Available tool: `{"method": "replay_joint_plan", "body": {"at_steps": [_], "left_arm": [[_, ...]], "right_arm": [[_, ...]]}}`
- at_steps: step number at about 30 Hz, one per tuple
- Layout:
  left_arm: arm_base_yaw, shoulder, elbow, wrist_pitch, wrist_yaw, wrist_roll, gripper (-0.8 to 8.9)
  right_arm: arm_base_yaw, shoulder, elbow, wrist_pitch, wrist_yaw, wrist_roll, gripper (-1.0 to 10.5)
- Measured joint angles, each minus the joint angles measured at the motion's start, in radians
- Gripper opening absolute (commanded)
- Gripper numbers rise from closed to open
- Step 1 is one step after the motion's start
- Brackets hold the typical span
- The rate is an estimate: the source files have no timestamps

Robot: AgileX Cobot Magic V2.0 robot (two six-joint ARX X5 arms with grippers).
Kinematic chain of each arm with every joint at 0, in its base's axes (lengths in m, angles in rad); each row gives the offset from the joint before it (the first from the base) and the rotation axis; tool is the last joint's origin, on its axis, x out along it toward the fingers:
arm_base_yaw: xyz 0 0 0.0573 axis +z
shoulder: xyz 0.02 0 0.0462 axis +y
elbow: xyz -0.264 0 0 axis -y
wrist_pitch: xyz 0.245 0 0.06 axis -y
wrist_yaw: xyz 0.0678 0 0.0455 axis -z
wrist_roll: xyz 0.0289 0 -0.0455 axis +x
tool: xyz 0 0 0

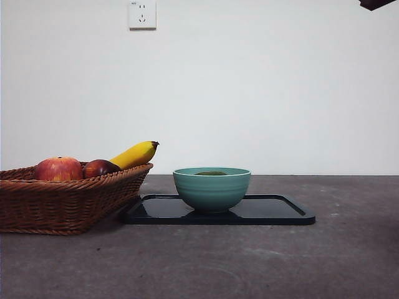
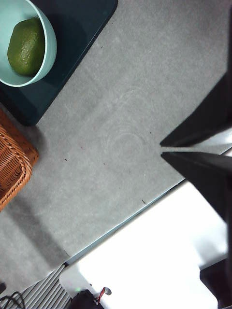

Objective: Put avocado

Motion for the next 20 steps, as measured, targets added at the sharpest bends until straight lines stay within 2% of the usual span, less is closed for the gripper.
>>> {"method": "replay_joint_plan", "body": {"at_steps": [10, 20], "left_arm": [[0.001, -0.021, -0.006, -0.153, -0.025, -0.003, 0.08], [0.001, -0.020, -0.006, -0.159, -0.027, -0.003, 0.08]], "right_arm": [[0.000, 0.000, 0.000, 0.002, 0.000, 0.000, 0.1], [0.000, 0.000, 0.000, 0.003, 0.000, 0.000, 0.1]]}}
